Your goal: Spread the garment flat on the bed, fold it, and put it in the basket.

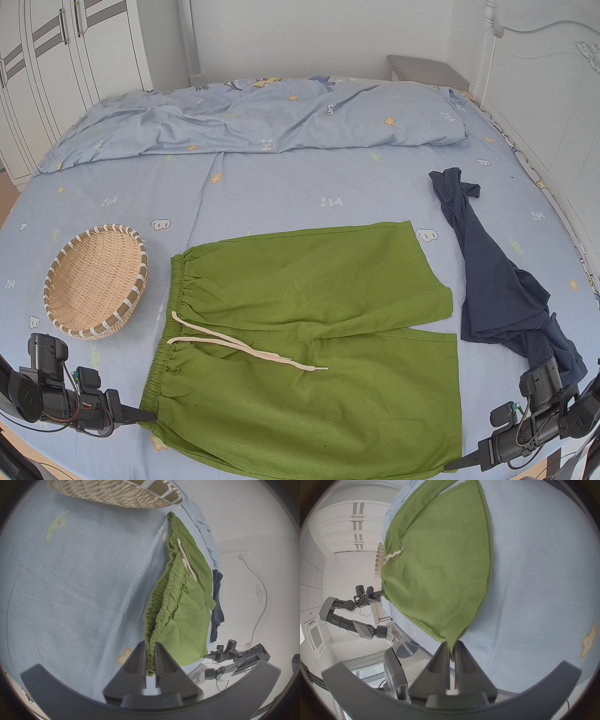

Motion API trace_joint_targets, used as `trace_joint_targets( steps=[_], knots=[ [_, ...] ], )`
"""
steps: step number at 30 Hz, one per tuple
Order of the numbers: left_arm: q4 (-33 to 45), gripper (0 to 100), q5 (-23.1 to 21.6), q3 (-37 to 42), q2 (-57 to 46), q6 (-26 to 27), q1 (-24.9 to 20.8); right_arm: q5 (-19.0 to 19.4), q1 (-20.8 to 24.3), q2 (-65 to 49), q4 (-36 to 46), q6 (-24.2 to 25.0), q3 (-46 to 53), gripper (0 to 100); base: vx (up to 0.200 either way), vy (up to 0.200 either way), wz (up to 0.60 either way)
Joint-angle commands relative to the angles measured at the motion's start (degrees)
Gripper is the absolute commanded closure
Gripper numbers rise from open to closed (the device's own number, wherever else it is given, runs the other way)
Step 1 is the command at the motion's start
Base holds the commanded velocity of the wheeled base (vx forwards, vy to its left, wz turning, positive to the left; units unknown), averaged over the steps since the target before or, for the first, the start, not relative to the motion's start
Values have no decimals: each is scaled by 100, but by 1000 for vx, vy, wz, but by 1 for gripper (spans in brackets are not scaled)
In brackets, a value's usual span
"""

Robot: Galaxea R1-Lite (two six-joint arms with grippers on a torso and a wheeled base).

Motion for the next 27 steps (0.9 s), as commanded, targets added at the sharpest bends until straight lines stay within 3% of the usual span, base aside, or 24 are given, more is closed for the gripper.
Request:
trace_joint_targets(
  steps=[1,4,6,10,15,20,27],
  knots=[
    [341,100,2,-82,-263,-124,-266,-26,-359,-905,4,17,48,100,0,0,0],
    [684,100,2,-214,-527,-335,-415,-26,-535,-1345,39,78,-22,100,0,0,0],
    [2178,100,2,-1031,-1380,-1372,-951,-79,-728,-2189,399,483,-567,100,0,0,0],
    [3286,100,55,-1901,-1713,-1891,-1215,-140,-737,-2821,1454,544,-1402,100,0,0,0],
    [3716,100,55,-2552,-1643,-2014,-1171,-149,-728,-3032,2535,535,-2588,100,0,0,0],
    [3760,100,37,-2965,-1160,-2348,-1154,-149,-799,-2944,2728,535,-3362,100,0,0,0],
    [4103,100,37,-4037,-562,-2567,-916,-149,-1018,-1951,2983,500,-4777,100,0,0,0]
  ],
)
